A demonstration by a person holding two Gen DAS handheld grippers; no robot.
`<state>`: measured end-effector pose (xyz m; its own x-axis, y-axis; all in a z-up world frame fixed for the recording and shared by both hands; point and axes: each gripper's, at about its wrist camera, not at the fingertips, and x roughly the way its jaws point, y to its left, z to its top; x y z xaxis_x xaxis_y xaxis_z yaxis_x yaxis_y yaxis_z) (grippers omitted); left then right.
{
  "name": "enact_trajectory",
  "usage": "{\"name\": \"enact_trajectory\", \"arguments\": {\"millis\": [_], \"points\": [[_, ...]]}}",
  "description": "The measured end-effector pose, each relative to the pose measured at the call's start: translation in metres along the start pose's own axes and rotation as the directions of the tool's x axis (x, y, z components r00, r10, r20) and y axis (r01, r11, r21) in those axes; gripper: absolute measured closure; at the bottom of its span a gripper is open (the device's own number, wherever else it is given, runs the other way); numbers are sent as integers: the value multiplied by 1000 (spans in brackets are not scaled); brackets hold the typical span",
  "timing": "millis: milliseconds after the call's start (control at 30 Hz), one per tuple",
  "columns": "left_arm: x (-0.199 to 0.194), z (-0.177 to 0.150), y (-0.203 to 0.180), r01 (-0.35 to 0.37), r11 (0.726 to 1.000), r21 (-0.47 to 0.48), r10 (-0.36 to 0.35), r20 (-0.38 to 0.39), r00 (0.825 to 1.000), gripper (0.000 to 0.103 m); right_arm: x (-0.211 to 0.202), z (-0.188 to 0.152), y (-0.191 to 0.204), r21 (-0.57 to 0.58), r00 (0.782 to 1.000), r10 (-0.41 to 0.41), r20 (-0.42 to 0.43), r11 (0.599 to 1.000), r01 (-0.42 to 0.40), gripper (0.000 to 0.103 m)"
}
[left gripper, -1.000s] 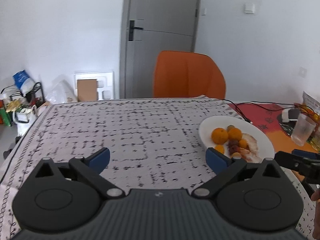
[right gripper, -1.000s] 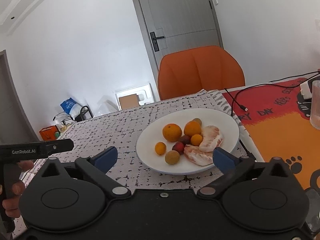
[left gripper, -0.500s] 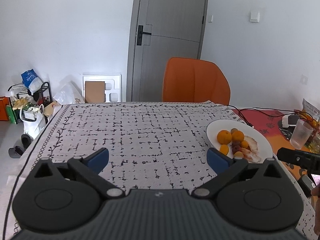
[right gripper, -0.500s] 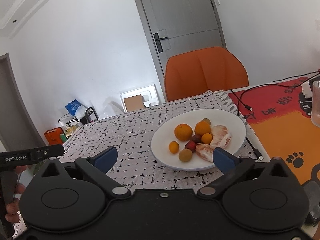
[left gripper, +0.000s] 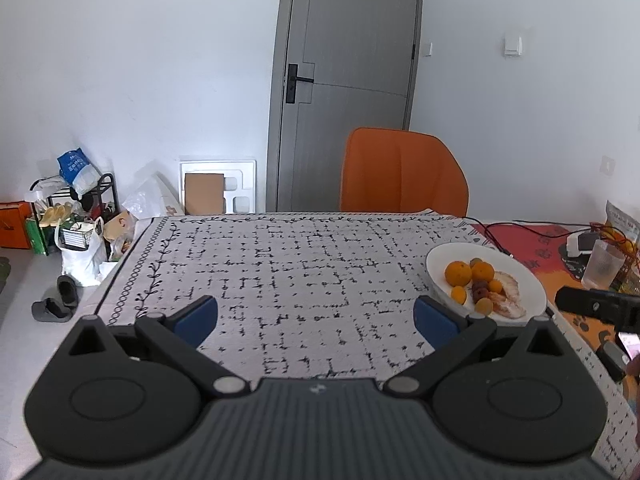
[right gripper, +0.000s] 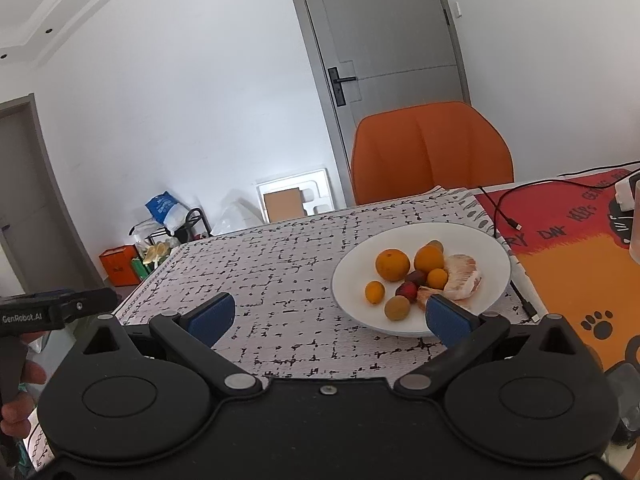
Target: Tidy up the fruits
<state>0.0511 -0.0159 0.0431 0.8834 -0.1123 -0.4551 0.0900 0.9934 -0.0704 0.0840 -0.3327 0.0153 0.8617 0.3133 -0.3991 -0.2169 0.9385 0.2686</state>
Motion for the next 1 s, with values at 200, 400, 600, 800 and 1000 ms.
{"name": "enact_trajectory", "arguments": {"millis": [200,400,600,800,1000], "points": [[-11,-8,7,-25,1000,8,25,-11,1000,0,-6,-4,6,-11,1000,13,-1,1000,-13,0],[-21,-15,11,-38,999,24,39,-4,999,0,-13,-9,11,-23,1000,-1,3,1000,1,0],[-25,-26,18,-63,998,7,63,-24,998,0,-18,-15,15,-26,1000,13,-16,1000,-14,0],[-33,-30,30,-74,997,-18,73,-16,997,0,-24,-24,16,-22,1000,13,-28,1000,-13,0],[-39,-33,31,-80,997,-8,80,-8,997,0,-29,-30,14,-18,1000,-2,-26,1000,1,0]]}}
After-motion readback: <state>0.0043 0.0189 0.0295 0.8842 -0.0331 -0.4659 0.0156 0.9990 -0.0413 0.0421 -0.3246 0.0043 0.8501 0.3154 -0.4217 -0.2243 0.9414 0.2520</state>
